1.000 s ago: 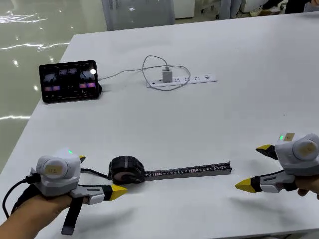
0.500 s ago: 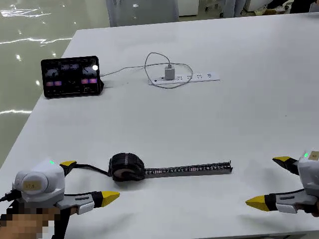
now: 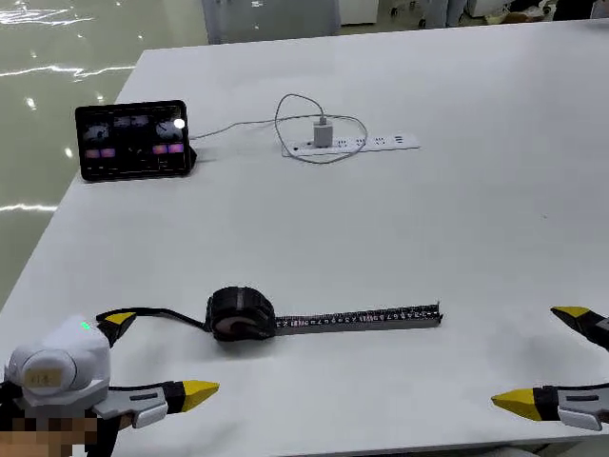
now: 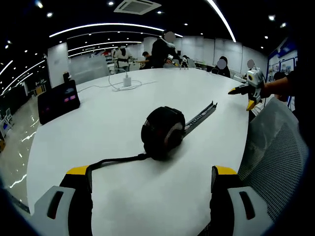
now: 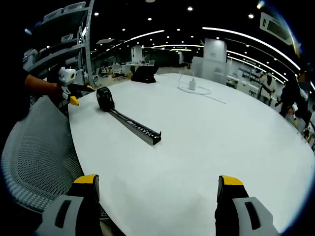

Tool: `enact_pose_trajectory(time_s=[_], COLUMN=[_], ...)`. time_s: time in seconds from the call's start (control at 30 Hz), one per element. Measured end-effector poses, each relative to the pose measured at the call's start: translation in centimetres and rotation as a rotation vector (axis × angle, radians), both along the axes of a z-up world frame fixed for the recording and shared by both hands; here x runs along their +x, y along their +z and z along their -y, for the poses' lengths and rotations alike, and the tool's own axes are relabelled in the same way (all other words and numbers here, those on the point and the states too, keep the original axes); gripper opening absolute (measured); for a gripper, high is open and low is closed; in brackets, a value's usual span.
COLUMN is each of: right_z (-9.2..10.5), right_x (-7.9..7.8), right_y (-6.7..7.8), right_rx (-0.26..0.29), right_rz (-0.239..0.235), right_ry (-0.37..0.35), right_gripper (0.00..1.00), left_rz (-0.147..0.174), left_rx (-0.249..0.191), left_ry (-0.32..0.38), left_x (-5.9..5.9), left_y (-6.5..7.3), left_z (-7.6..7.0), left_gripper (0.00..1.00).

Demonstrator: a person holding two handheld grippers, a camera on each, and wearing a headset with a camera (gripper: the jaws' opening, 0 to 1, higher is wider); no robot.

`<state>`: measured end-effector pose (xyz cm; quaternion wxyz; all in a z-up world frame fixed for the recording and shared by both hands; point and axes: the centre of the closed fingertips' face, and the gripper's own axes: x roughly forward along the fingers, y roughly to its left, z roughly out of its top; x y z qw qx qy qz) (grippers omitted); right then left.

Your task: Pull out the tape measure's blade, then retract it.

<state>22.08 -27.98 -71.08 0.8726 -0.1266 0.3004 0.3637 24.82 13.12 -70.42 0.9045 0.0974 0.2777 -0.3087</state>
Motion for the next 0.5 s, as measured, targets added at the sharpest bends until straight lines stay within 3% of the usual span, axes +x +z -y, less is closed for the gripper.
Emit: enact_pose_trajectory(time_s=[0.1,0.3,0.5], right_z=[-0.25,0.37,0.60], right_x=[-0.62,-0.93,-1.16], right_y=[0.31,0.57,0.63], right_rx=[0.012,0.047,0.029], right_rz=[0.003,-0.005,0.007], right_ry=[0.003,-0.030,-0.028], right_gripper=[0.99,0.99,0.99], left_rz=[-0.009,0.007,0.012], left_rx=[-0.004,-0.013,-0.022], left_ry=[0.015,0.024,0.026], left_x=[-0.21,-0.45,-0.58], left_y=[-0.12,0.44,0.55], left_z=[-0.41,-0.67,-0.67], left_gripper=[0.99,0.99,0.99])
